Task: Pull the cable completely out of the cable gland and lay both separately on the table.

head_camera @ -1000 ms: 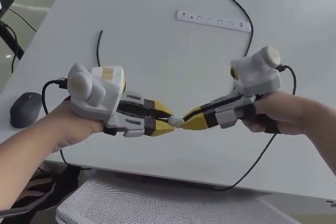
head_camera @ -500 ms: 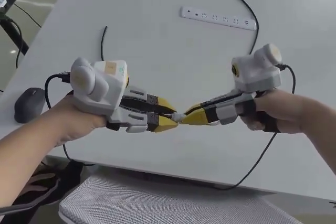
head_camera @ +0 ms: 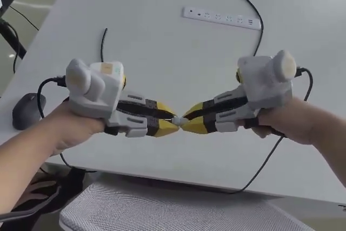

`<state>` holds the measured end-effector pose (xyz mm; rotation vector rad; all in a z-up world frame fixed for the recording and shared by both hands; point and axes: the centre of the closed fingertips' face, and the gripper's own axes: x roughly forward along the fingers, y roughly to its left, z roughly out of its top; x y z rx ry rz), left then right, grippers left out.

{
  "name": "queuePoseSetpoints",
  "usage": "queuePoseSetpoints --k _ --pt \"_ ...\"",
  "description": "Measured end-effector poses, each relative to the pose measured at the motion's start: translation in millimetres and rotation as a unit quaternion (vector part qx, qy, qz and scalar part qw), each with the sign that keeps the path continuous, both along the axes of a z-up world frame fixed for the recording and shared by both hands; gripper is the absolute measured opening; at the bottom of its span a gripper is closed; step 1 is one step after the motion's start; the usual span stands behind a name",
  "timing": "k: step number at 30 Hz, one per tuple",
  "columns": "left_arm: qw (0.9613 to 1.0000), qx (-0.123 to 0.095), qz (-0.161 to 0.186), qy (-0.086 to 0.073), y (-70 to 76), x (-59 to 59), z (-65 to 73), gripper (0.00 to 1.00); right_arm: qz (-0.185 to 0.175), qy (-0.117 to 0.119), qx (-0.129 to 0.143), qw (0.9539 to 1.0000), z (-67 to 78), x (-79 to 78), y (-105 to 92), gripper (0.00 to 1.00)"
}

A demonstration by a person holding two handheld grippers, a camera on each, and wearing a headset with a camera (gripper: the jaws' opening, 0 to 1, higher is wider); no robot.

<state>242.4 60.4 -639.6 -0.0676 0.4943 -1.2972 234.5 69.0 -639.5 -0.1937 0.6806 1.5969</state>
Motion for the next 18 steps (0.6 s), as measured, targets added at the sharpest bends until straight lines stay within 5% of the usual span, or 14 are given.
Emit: queuePoseSetpoints --k 6,12,18 --pt "0.9998 -0.02 0.002 0.009 1.1 1.8 7.0 0.15 0.001 -0.097 -0.002 0.9953 7.4 1.5 0.3 0.07" --pt "0.9995 -0.023 -0.004 0.02 -1.0 -0.9 6.7 0.15 0.034 -0.208 -0.026 0.9771 2.8 0.2 -2.7 0.07" --pt "0.9995 -0.018 -0.013 0.023 -1.2 -4.0 4.0 0.14 0.034 -0.217 -0.032 0.9751 0.3 -2.5 -3.0 0.07"
